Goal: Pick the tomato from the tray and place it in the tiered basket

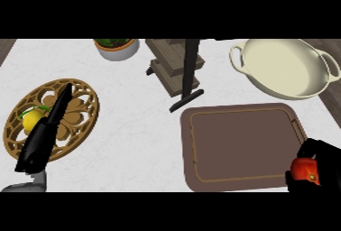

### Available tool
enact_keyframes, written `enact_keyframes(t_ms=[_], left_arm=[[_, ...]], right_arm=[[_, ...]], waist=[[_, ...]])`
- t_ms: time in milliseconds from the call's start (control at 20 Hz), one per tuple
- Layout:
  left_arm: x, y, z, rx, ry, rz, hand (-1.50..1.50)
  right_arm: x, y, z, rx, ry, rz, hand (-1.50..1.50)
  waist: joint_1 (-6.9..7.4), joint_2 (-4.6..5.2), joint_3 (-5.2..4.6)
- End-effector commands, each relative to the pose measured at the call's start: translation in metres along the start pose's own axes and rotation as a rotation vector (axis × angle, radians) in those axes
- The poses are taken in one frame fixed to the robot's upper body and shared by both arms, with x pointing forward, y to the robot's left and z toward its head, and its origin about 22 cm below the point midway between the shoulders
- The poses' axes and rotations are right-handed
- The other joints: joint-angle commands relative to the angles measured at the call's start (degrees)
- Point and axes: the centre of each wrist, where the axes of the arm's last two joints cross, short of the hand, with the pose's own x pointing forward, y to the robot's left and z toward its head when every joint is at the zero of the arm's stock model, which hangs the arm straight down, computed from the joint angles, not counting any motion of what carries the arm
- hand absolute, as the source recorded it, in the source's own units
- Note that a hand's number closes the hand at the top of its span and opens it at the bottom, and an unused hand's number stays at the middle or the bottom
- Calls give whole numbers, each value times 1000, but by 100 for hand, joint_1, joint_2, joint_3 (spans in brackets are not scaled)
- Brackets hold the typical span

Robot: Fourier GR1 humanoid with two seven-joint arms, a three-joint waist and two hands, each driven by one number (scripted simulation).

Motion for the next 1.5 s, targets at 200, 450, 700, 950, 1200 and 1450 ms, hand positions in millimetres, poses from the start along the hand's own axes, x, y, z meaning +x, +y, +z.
enact_keyframes(t_ms=[200, 450, 700, 950, 1200, 1450], left_arm=[[3, 1, 0, -16, -25, -1, 0], [8, -9, -3, -71, -51, 1, 0], [18, -9, -16, -85, -67, 14, 0], [20, -26, -12, -102, -80, 28, 0], [19, -19, -16, -109, -91, 17, 0], [22, -24, -27, -122, -95, 38, 0]], right_arm=[[19, -88, 50, -250, 410, -432, 150], [37, -130, 83, -355, 376, -382, 150], [64, -154, 73, -423, 291, -400, 150], [106, -183, 52, -480, 237, -429, 150], [144, -215, 36, -469, 221, -457, 150], [181, -258, 22, -469, 260, -475, 150]], waist=[[247, 6, -6], [588, 83, -21], [662, 83, -22], [836, 88, -24], [919, 84, -22], [936, 129, -1]])
